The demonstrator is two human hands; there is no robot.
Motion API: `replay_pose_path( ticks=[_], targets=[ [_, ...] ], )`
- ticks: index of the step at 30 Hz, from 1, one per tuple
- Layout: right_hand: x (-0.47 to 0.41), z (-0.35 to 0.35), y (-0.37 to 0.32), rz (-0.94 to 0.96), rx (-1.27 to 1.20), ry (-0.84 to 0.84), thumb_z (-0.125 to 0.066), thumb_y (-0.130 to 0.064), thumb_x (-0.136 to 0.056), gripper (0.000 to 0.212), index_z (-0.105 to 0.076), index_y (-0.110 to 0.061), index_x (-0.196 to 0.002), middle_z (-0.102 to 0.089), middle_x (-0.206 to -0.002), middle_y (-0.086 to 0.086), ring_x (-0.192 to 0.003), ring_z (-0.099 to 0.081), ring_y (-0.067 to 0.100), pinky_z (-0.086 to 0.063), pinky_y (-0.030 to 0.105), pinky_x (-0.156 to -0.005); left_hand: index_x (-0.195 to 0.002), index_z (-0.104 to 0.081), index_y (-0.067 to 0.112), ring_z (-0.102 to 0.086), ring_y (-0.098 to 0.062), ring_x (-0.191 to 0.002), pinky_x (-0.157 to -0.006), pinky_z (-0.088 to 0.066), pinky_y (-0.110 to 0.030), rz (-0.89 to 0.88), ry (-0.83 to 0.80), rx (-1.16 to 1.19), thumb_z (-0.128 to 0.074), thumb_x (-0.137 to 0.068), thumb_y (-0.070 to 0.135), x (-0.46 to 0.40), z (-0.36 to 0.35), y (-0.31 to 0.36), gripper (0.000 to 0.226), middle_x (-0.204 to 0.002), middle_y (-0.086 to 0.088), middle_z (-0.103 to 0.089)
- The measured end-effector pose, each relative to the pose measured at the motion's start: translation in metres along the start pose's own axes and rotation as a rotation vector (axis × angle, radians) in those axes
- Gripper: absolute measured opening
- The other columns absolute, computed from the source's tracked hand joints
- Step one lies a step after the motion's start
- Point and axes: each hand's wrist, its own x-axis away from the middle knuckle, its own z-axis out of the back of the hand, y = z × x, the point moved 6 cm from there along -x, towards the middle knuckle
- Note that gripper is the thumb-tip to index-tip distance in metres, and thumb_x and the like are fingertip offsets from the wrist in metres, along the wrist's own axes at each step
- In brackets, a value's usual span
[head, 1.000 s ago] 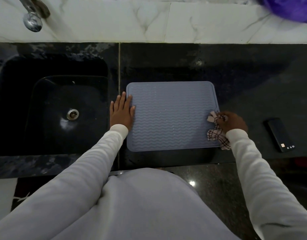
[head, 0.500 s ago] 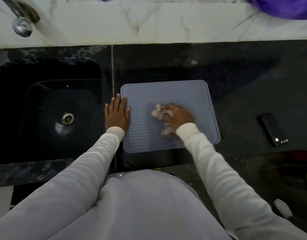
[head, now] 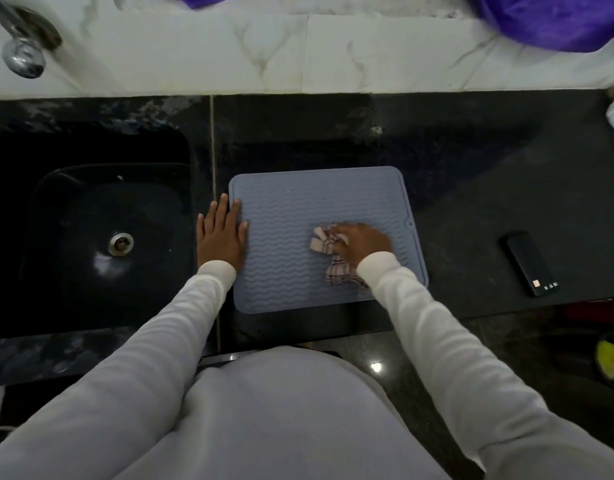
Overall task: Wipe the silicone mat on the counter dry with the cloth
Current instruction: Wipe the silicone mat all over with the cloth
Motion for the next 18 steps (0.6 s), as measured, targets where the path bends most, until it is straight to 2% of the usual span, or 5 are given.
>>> replay_pose_path(
  ticks=[9, 14, 18],
  targets=[
    [0.003, 0.046, 0.136, -0.337, -0.098, 0.007, -0.069, -0.046, -0.079, 0.039, -0.063, -0.036, -0.117, -0.065, -0.121, 0.001, -0.106, -0.062, 0.028, -0.049, 0.037, -0.090, -0.154, -0.018, 0.028, -0.006, -0.021, -0.150, -0.122, 0.000, -0.044, 0.000, -0.001, 0.010, -0.023, -0.104, 0.045, 0.000, 0.001, 0.001, 0.054, -0.163, -0.001, -0.011],
    [0.010, 0.047, 0.157, -0.410, -0.162, 0.074, -0.065, -0.046, -0.082, 0.031, -0.063, -0.039, -0.113, -0.067, -0.112, 0.000, -0.098, -0.063, 0.027, -0.047, 0.033, -0.079, -0.155, -0.017, 0.028, -0.006, -0.022, -0.150, -0.122, 0.000, -0.045, -0.004, 0.002, 0.009, -0.023, -0.104, 0.044, 0.001, 0.002, 0.002, 0.054, -0.163, -0.001, -0.010],
    [0.013, 0.040, 0.153, -0.419, -0.178, 0.112, -0.060, -0.053, -0.084, 0.033, -0.061, -0.039, -0.114, -0.067, -0.111, 0.001, -0.098, -0.063, 0.030, -0.047, 0.035, -0.079, -0.155, -0.018, 0.028, -0.006, -0.022, -0.150, -0.122, -0.001, -0.045, 0.002, 0.014, 0.003, -0.022, -0.104, 0.044, 0.001, 0.003, 0.003, 0.053, -0.163, -0.002, -0.011]
  ],
)
